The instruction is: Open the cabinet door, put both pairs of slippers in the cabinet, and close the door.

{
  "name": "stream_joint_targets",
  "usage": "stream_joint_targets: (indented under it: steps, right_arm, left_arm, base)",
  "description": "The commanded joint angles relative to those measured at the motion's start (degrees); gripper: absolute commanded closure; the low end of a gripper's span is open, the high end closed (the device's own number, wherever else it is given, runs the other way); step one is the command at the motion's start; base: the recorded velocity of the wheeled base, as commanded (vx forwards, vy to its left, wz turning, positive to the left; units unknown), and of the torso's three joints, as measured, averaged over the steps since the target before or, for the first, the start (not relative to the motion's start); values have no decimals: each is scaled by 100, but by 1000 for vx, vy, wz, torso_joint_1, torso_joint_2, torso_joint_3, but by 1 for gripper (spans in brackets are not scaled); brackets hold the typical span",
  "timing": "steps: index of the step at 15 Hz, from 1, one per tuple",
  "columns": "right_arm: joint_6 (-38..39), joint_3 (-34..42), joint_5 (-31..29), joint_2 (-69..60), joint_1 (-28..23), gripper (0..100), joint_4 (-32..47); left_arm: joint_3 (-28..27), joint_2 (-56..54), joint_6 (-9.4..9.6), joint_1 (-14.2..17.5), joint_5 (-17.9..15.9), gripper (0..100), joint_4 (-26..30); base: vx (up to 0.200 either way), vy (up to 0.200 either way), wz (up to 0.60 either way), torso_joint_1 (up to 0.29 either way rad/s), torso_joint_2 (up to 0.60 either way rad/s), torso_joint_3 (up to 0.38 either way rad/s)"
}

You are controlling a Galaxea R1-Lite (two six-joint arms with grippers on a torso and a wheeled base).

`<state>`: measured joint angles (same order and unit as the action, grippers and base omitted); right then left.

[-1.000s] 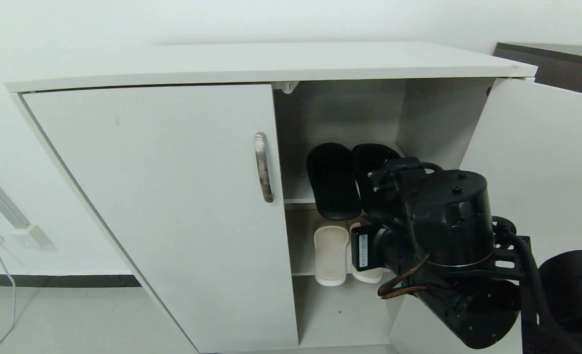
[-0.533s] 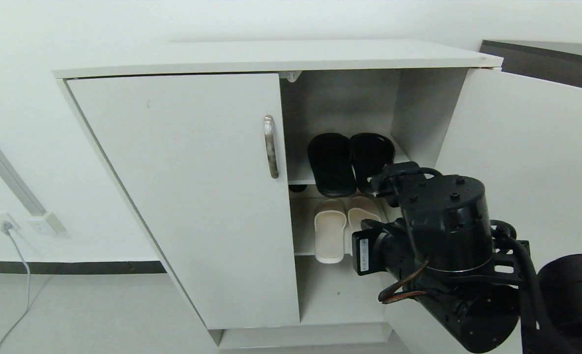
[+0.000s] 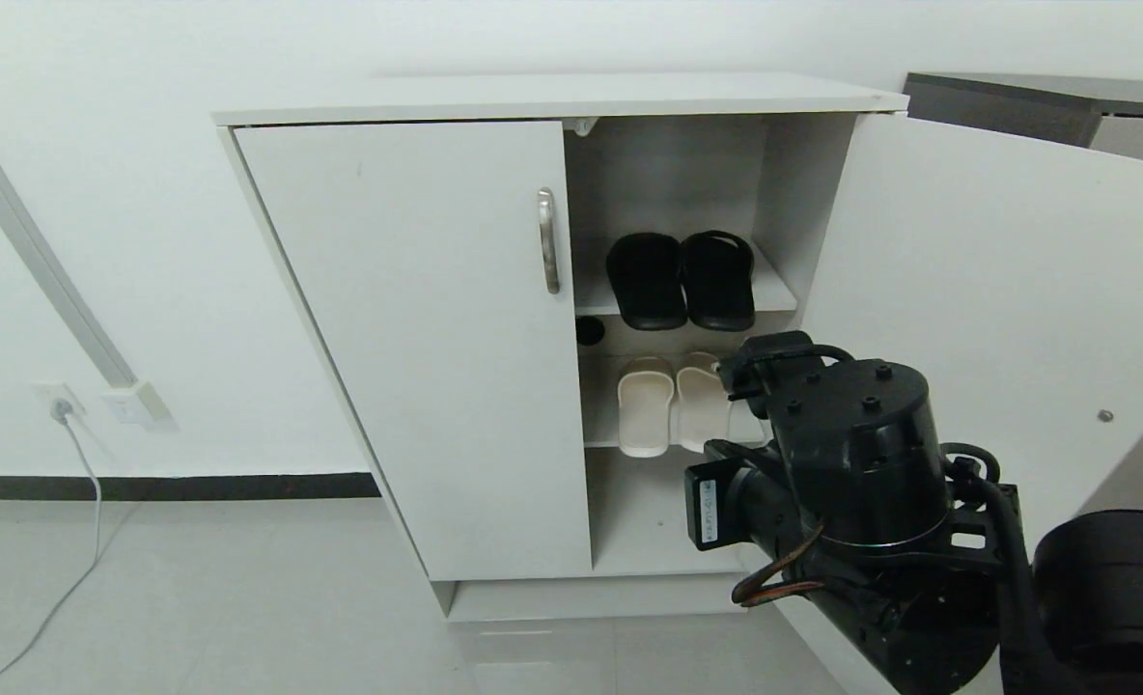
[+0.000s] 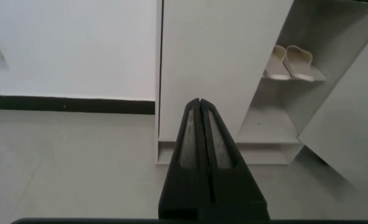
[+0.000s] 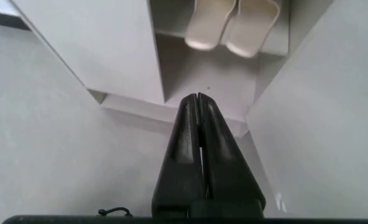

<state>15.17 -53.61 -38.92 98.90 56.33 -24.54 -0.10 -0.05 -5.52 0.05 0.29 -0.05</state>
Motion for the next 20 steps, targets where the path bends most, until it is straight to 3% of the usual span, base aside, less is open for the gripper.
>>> stream_joint_targets:
  steps: [1,5,20]
  right_arm:
    - [-5,53,-1,59,-8,100,-7]
    - [-22,158,-1,68,-70,100,-77]
    - [-172,220,-1,340,-96,100,-244]
  left_arm:
    - [1,14,-1,4,6,100,5]
    - [1,5,-1,4,6,100,-4]
    - [1,5,-1,4,6,100,-4]
  base:
    - [-200,0,0,2,2,-2]
    - [-200,0,0,4,1,2]
    - [0,0,0,0,0,0]
